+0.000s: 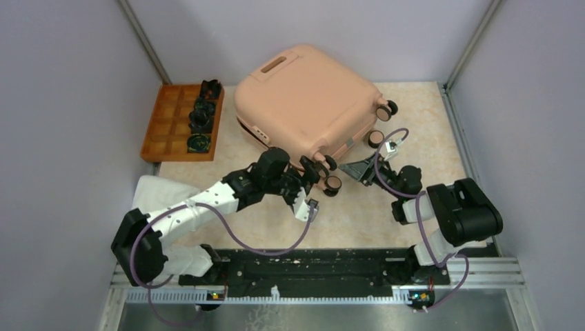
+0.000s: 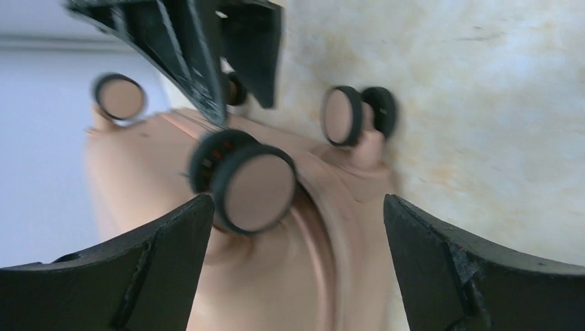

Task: Pack the luggage
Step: Zip the luggage at the center of the board.

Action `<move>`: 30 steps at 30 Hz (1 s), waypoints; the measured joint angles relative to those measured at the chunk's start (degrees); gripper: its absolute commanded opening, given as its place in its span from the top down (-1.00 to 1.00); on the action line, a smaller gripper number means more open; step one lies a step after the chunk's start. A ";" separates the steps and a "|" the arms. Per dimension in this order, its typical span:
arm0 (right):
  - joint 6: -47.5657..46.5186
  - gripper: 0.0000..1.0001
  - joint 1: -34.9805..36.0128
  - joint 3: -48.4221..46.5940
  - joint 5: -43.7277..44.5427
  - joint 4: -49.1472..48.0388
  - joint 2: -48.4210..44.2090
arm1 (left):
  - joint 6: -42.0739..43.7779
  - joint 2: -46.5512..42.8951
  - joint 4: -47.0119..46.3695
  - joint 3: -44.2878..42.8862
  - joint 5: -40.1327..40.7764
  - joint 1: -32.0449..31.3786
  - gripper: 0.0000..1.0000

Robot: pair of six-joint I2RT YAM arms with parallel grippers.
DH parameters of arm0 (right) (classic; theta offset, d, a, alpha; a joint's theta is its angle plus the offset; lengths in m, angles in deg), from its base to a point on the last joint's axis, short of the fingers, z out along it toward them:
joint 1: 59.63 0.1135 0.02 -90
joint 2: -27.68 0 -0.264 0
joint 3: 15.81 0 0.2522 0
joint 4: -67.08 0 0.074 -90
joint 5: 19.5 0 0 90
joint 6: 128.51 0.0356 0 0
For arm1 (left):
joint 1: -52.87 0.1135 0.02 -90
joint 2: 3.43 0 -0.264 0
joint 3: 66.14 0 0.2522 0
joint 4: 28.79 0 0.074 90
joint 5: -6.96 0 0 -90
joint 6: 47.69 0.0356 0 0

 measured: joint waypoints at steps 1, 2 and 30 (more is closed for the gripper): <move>2.01 -0.44 0.00 0.00 -0.61 -1.70 1.64 | 1.49 0.50 -2.45 -0.02 0.46 -1.42 -0.98; 3.23 -0.39 0.00 0.00 -0.98 -2.73 2.56 | 2.60 1.01 -4.13 -0.02 0.85 -2.08 -0.98; 9.05 -0.02 0.81 -4.13 8.24 2.27 3.93 | 17.42 20.76 -11.21 -12.68 9.68 -3.37 0.22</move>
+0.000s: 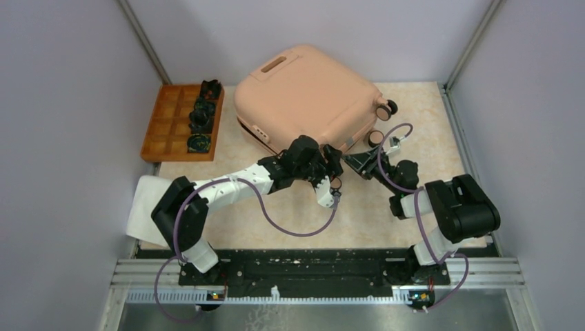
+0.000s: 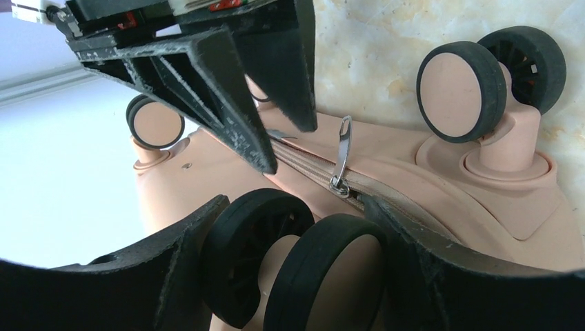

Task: Pack the luggage
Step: Zip the luggage at the center of the board.

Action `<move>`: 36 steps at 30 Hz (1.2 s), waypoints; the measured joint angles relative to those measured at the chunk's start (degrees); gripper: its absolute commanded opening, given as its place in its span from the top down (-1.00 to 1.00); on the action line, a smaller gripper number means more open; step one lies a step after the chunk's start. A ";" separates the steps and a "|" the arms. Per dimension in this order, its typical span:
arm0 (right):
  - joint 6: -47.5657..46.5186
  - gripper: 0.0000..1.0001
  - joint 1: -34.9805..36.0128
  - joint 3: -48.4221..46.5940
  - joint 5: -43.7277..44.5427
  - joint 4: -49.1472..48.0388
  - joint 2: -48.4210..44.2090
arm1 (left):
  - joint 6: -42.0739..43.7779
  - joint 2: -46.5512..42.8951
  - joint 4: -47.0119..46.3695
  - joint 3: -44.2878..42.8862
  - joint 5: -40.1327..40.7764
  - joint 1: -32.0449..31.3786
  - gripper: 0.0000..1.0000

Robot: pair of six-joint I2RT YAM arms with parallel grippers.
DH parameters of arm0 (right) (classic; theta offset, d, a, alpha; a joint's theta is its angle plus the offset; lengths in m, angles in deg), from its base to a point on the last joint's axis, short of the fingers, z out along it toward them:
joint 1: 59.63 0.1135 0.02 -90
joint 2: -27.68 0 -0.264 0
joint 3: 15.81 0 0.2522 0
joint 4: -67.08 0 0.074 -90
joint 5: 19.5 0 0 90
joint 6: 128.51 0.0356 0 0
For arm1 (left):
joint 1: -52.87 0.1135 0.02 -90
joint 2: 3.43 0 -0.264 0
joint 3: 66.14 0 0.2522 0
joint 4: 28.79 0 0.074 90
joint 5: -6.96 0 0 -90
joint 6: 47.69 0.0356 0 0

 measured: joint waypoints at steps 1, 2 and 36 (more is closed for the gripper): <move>-1.33 -0.06 0.00 0.31 0.15 -0.07 -0.07 | 0.02 -0.02 0.07 -0.04 0.04 0.00 0.23; -2.99 -0.09 0.00 0.70 0.28 0.35 -0.33 | 0.09 -0.04 0.13 -0.04 0.07 0.00 0.26; 17.75 -0.97 -8.37 -14.32 -21.51 -13.14 30.71 | -0.48 -1.18 3.08 -1.22 2.25 0.07 1.00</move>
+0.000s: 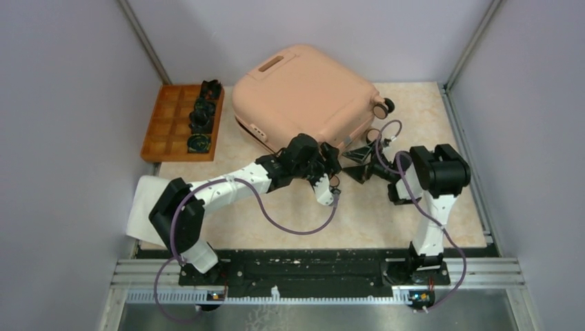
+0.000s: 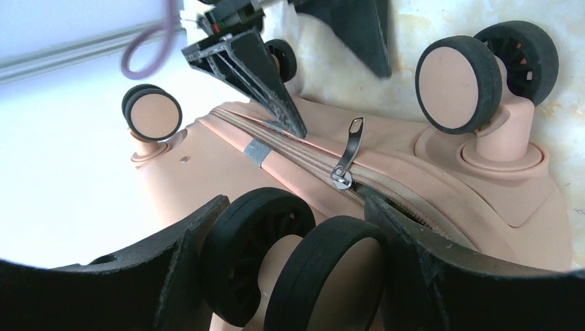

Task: Pack the luggage
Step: Zip the luggage at the center of the board.

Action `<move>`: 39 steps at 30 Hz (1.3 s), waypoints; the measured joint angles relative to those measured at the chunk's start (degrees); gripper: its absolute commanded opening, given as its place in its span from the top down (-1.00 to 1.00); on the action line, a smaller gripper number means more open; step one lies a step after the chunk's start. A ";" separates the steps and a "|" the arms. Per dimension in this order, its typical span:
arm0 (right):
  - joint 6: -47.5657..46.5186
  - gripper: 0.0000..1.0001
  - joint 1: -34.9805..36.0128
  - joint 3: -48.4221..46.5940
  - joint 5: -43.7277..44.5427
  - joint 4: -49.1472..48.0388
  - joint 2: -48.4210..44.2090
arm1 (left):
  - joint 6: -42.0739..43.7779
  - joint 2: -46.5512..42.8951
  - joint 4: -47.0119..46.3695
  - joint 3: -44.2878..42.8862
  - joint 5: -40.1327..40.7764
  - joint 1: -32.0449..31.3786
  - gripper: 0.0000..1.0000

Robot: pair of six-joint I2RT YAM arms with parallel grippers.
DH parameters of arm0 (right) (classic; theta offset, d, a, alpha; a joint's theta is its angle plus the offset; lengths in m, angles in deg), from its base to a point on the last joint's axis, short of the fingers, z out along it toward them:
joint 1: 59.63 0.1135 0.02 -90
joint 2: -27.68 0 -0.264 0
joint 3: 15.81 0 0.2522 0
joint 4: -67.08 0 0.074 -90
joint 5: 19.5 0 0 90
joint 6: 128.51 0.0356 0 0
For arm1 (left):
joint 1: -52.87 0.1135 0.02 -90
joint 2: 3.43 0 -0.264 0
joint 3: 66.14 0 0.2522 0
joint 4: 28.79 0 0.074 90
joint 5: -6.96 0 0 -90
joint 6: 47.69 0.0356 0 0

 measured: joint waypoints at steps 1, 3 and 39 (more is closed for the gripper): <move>-2.69 -0.97 -0.04 1.79 1.46 4.74 -2.78 | -0.02 -0.07 0.11 0.00 0.20 0.00 1.00; -10.82 -0.97 0.07 3.93 7.72 24.11 -14.84 | -0.02 -0.15 0.31 0.00 0.35 0.00 1.00; -4.76 -0.19 9.14 6.54 12.24 0.15 -7.39 | -0.04 -1.20 1.16 0.46 1.57 0.07 1.00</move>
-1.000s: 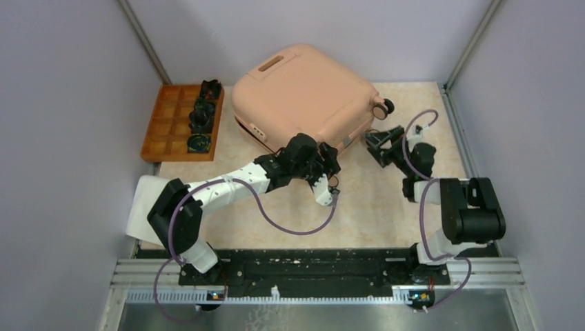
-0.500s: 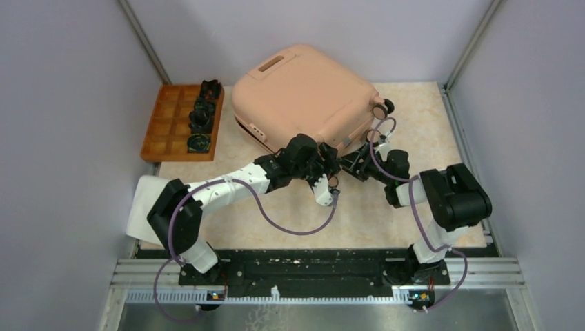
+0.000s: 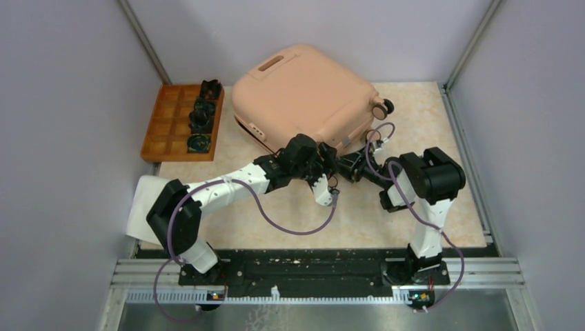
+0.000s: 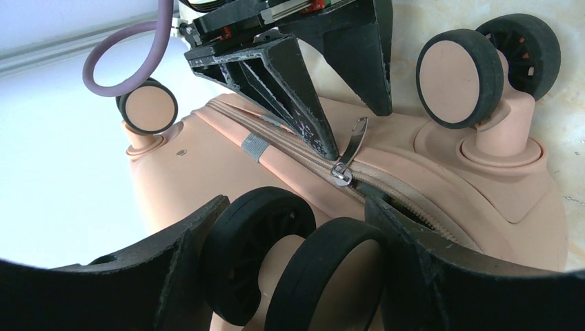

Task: Pack the luggage
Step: Zip the luggage at the center of the board.

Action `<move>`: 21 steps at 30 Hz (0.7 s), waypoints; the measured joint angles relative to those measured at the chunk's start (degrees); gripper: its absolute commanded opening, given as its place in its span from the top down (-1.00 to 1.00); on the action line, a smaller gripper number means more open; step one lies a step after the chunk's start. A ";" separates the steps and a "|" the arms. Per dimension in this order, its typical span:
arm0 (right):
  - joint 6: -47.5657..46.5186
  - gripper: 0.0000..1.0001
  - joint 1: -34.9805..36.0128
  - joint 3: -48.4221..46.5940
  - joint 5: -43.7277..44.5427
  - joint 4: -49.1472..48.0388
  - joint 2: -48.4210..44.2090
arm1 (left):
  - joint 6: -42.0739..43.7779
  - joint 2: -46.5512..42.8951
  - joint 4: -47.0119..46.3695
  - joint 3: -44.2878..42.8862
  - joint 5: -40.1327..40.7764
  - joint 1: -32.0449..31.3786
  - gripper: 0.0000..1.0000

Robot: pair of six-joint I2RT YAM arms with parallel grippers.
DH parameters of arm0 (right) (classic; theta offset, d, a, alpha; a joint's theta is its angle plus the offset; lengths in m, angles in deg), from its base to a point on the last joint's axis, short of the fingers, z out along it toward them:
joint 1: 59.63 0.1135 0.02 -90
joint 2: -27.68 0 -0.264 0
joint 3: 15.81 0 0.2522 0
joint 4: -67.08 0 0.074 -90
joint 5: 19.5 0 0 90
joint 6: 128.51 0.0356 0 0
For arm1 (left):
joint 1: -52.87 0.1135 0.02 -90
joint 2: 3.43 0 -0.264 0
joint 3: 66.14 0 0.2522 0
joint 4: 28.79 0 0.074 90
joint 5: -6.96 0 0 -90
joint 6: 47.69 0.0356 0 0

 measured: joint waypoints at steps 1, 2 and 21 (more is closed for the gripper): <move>0.52 -0.19 0.11 0.00 0.00 -0.28 0.00 | 0.00 0.00 -0.02 0.00 0.02 0.00 1.00; 1.03 -0.19 0.24 0.00 0.07 -0.37 0.00 | 0.00 0.00 -0.02 0.00 0.02 0.00 1.00; 5.84 0.39 1.97 1.75 1.95 -1.62 -2.45 | 0.50 -0.09 0.28 0.00 0.28 0.00 1.00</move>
